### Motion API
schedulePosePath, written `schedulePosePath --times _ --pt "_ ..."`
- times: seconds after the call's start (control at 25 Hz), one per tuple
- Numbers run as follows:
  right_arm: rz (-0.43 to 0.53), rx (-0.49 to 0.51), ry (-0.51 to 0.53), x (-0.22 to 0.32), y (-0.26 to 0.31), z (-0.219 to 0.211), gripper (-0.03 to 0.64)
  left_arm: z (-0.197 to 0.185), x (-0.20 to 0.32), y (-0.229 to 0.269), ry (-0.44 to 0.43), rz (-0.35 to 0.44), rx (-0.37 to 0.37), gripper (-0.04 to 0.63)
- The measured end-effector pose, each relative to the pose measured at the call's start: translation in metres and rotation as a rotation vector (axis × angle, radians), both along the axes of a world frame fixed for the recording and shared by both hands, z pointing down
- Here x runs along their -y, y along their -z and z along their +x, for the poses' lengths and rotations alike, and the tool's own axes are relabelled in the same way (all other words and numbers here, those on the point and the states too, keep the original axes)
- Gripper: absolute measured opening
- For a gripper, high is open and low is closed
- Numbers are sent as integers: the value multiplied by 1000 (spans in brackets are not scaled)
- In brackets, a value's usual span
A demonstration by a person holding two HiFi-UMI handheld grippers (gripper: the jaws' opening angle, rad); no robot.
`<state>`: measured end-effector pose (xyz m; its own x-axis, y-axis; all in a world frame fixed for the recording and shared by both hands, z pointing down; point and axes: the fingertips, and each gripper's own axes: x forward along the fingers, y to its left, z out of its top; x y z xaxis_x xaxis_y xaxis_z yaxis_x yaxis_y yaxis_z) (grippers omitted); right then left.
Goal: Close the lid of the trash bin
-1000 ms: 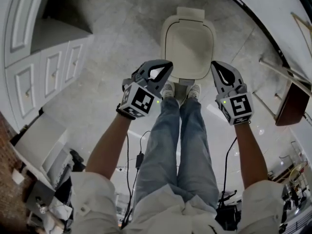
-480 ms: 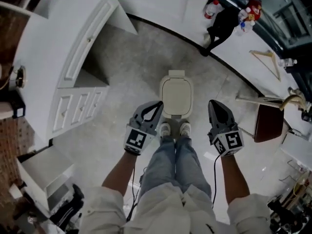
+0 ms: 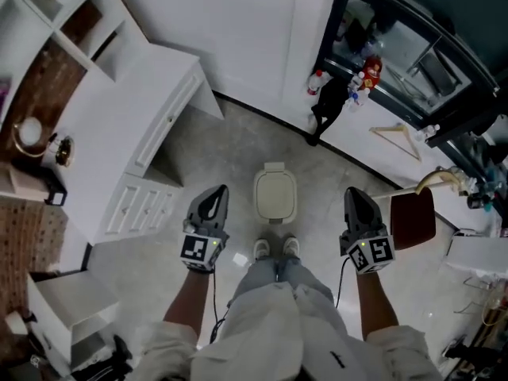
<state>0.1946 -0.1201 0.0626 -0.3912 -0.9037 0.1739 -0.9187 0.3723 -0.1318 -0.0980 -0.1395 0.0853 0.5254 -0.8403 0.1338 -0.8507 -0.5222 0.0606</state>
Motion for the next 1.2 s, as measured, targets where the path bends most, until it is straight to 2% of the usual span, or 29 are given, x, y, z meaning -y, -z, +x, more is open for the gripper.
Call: schedulePosePath --times 0.16,0.52,0.68,1.2 --pt "51 2 -38 -25 43 16 18 -22 -23 48 47 77 -10 25" --pt "191 18 -141 -64 113 65 18 -27 -51 119 81 196 -38 25" --pt "203 19 -159 -78 120 75 18 -27 -57 137 100 216 -88 25" --pt "222 30 -163 -78 128 80 18 -14 -52 150 99 239 -91 25"
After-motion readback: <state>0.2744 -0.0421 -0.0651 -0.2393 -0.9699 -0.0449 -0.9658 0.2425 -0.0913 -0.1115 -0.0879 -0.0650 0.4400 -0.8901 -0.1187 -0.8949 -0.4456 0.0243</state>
